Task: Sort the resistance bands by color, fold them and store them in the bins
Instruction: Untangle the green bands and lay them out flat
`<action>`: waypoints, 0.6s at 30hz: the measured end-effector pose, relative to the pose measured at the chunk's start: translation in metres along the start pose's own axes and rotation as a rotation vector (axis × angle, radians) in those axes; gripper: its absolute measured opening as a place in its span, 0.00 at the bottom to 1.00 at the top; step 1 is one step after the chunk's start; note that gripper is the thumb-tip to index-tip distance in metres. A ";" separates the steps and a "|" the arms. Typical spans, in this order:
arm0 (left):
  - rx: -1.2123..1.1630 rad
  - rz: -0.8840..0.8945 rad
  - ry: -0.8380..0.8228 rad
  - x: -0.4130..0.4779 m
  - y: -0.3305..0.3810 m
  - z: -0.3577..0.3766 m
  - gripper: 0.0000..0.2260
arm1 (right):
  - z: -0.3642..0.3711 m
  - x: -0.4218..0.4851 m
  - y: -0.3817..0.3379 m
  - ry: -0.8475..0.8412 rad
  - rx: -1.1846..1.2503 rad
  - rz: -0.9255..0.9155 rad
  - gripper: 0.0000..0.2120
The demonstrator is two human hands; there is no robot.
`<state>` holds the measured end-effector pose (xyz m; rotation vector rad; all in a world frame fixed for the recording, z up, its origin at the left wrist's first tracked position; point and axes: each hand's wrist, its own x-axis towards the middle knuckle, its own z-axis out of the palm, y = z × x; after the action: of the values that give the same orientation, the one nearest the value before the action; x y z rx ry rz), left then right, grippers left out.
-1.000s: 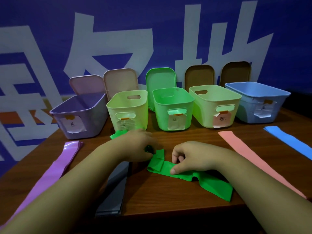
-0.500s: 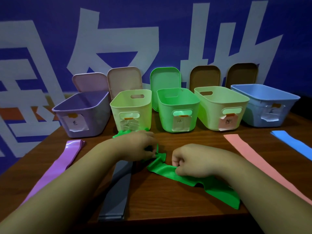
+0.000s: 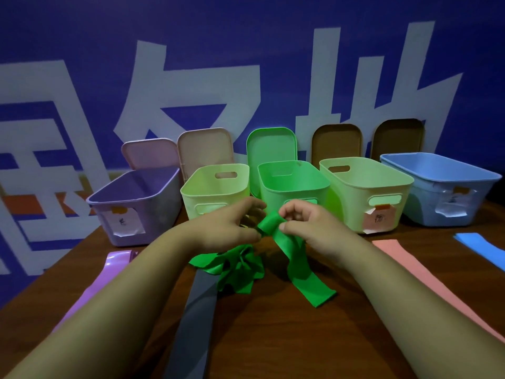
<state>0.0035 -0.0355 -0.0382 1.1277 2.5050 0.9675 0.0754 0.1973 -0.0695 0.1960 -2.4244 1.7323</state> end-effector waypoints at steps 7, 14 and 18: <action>-0.224 0.081 0.091 0.024 -0.022 0.009 0.17 | 0.006 0.002 0.023 0.125 0.038 -0.024 0.08; -0.097 0.049 0.368 0.027 -0.023 0.017 0.08 | 0.006 0.004 0.028 0.128 -0.109 0.004 0.08; 0.085 0.093 0.410 0.020 -0.023 0.021 0.05 | 0.011 0.001 0.019 0.116 0.064 0.042 0.07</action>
<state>-0.0143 -0.0218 -0.0681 1.1803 2.8569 1.2366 0.0699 0.1929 -0.0901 0.0502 -2.3093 1.7880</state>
